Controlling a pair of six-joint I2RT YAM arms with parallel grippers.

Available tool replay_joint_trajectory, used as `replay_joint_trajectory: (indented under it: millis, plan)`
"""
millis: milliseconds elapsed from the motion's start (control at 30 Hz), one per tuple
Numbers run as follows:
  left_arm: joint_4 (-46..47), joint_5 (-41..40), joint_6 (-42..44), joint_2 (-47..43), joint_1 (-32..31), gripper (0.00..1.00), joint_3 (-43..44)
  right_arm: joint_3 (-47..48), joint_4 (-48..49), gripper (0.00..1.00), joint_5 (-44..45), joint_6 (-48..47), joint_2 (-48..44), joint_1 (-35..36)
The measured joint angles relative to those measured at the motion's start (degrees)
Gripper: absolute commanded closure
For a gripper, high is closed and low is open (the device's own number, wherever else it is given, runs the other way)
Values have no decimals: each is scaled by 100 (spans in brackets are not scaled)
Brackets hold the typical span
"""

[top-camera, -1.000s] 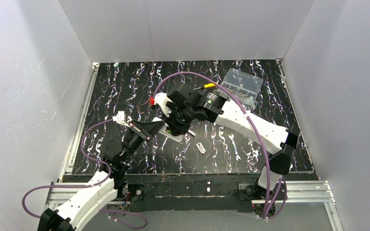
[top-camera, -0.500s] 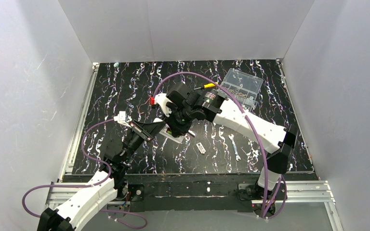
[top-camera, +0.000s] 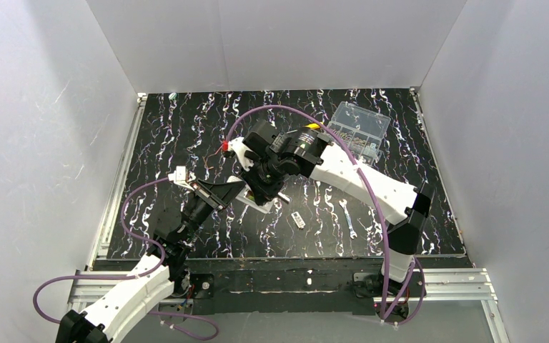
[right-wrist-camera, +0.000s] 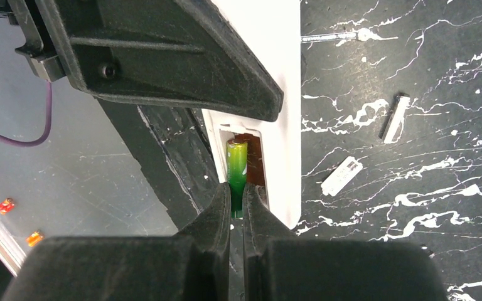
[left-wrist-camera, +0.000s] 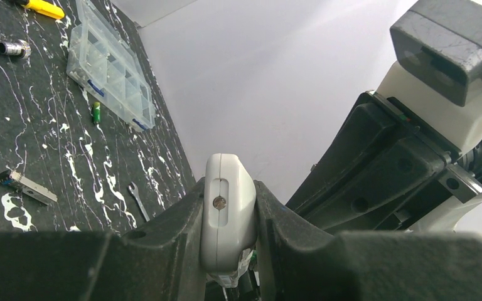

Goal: Load the batteries into the remote control

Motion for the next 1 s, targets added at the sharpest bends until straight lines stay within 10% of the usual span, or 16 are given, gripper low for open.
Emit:
replay_joint_trajectory:
  millis: [1000]
  plan:
    - [-7,20,33,-11,-9,100,-20,28,-83,99,-109,348,68,-17]
